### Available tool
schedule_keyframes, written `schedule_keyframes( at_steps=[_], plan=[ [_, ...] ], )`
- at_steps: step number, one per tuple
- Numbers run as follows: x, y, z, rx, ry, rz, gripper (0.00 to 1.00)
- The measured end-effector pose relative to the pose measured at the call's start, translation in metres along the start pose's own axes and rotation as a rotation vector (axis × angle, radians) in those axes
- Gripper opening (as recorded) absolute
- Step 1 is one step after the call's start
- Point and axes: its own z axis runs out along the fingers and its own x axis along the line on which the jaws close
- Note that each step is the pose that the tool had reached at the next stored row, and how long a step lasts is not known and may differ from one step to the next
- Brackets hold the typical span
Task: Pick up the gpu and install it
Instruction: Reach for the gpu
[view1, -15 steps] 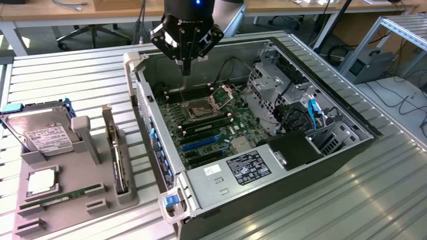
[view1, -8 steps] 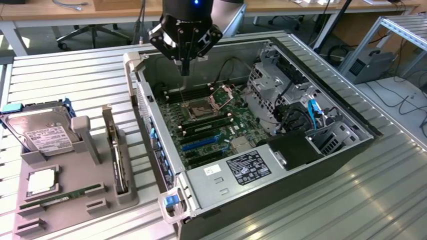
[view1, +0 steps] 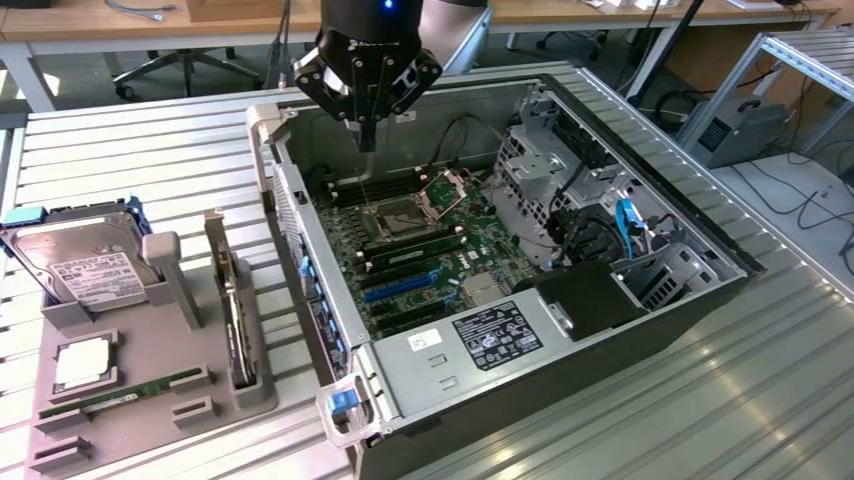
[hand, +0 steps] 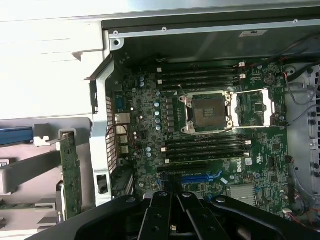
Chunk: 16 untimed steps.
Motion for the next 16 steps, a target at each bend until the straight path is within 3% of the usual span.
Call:
schedule_keyframes(
  at_steps=[16],
  plan=[
    [0.0061,-0.0005,-0.0002,0.0,0.0,0.0,0.11]
  ],
)
